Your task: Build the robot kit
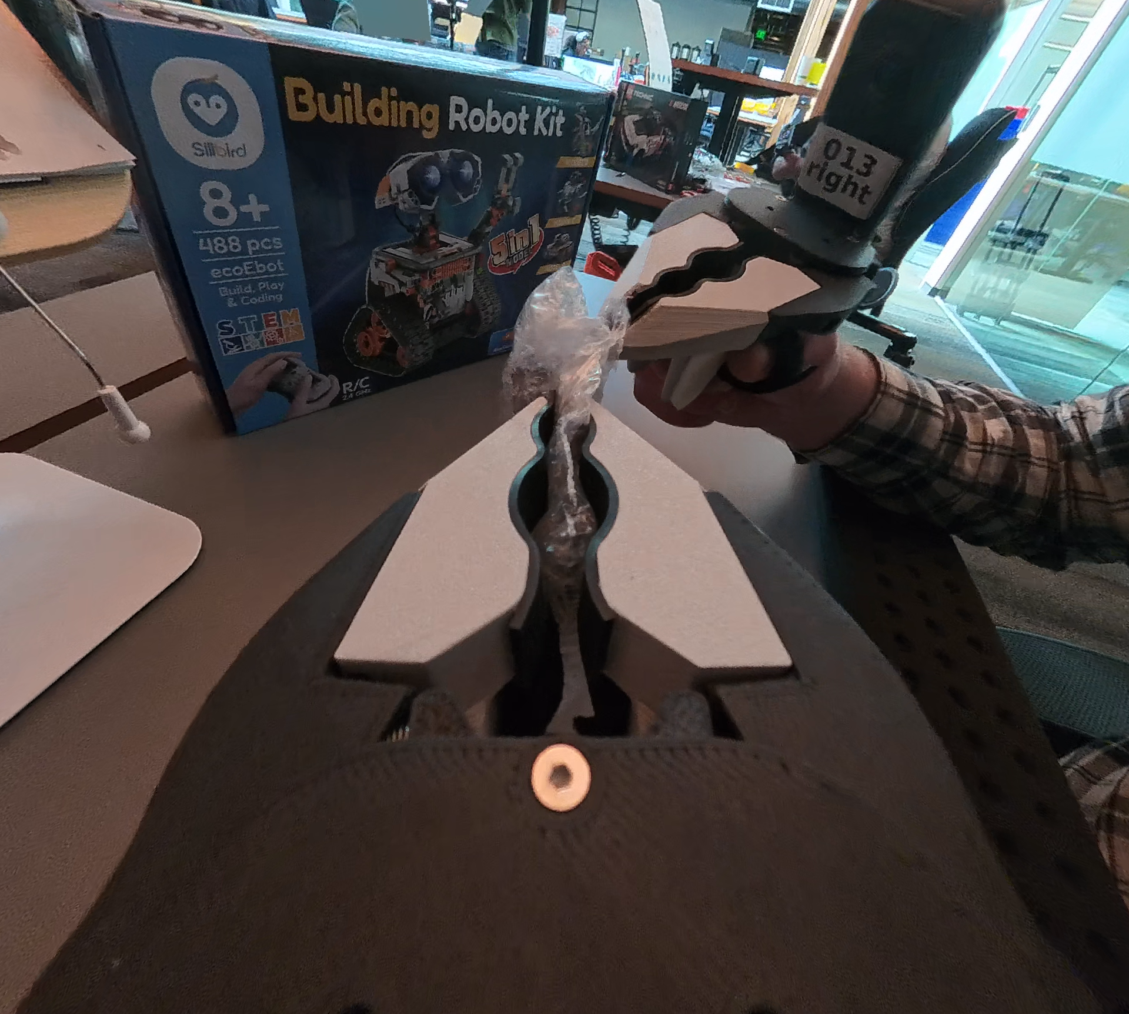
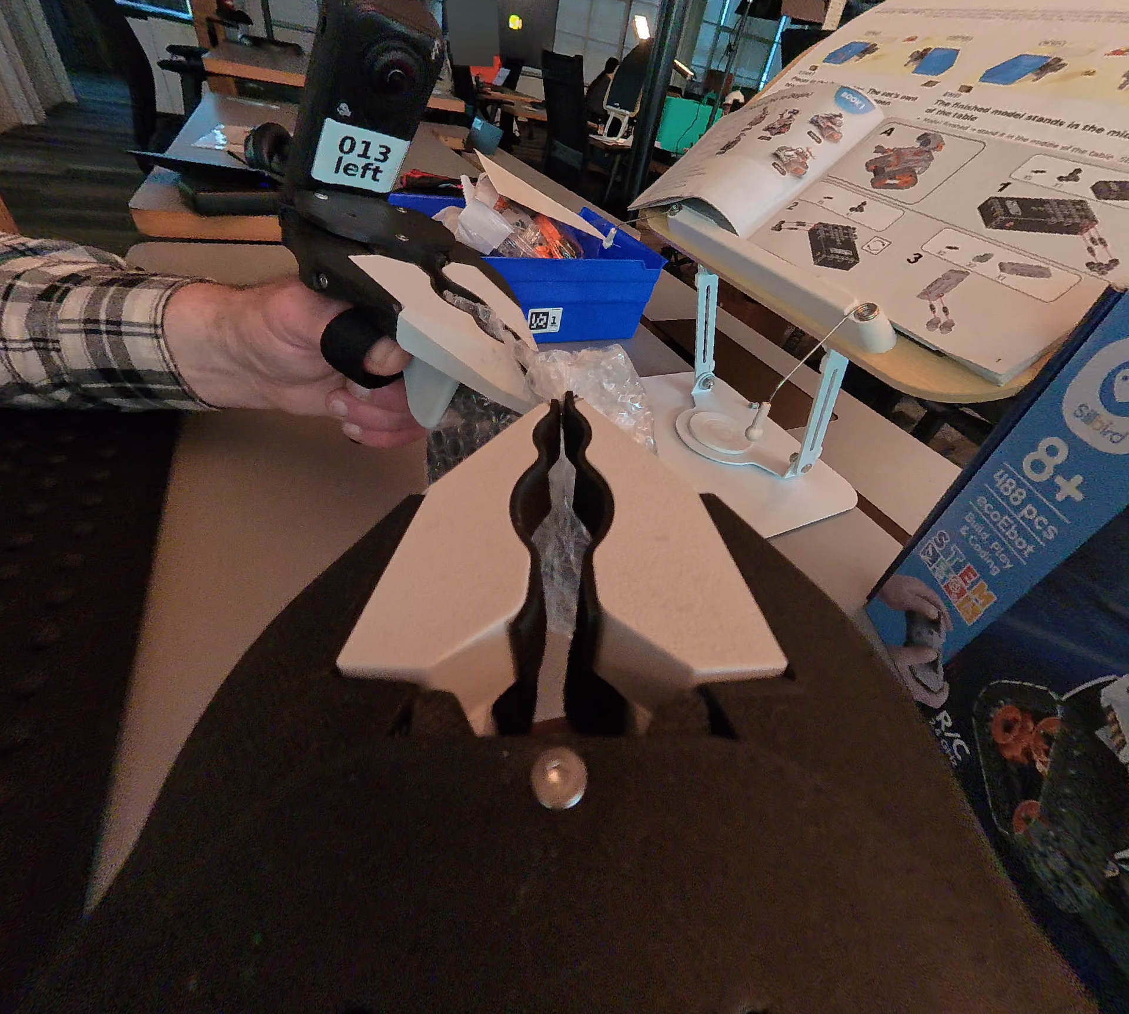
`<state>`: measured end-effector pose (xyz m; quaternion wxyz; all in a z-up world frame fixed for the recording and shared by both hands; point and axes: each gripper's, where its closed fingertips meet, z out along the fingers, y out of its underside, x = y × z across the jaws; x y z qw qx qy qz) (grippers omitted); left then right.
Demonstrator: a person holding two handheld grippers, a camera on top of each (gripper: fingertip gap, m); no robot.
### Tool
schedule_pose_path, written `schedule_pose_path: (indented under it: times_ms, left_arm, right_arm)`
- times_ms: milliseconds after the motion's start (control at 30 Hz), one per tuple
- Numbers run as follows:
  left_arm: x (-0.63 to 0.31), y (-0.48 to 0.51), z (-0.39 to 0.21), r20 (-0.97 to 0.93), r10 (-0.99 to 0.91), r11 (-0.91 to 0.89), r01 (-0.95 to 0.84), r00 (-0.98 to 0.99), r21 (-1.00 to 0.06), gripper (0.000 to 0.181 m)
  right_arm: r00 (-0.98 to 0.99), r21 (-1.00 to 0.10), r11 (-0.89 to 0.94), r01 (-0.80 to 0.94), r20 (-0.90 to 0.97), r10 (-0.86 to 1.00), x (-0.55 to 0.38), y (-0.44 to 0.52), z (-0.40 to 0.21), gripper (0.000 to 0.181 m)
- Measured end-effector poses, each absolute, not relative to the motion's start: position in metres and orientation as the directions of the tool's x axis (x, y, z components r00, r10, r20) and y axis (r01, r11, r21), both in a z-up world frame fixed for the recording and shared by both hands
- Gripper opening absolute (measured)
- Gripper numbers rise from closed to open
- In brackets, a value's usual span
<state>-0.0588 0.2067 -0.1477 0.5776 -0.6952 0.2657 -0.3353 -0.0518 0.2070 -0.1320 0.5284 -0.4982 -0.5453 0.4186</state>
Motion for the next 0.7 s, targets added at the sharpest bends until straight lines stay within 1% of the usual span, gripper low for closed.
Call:
schedule_pose_path:
  times_ms: [100, 267, 367, 600, 700]
  left_arm:
    - [-0.057, 0.202, -0.146, 0.120, -0.771, -0.167, -0.017, 0.625, -0.986, 0.000]
    - [-0.058, 0.193, -0.144, 0.113, -0.801, -0.157, -0.024, 0.588, -0.987, 0.000]
    - [-0.059, 0.189, -0.143, 0.070, -0.825, -0.128, -0.065, 0.560, -0.990, 0.000]
    - [-0.067, 0.186, -0.147, 0.074, -0.842, -0.134, -0.076, 0.535, -0.988, 0.000]
    - [-0.067, 0.186, -0.147, 0.096, -0.843, -0.152, -0.063, 0.529, -0.986, 0.000]
  right_arm:
    - [0.001, -0.987, 0.128, 0.097, 0.129, 0.992, -0.047, 0.206, -0.132, 0.000]
    - [-0.059, -0.982, 0.159, 0.103, 0.154, 0.986, -0.042, 0.200, -0.133, 0.000]
    - [-0.109, -0.990, 0.113, 0.080, 0.104, 0.989, -0.040, 0.202, -0.135, 0.000]
    - [-0.153, -0.987, 0.130, 0.097, 0.114, 0.982, -0.039, 0.197, -0.141, 0.000]
    - [-0.133, -0.990, 0.116, 0.081, 0.104, 0.986, -0.041, 0.199, -0.138, 0.000]
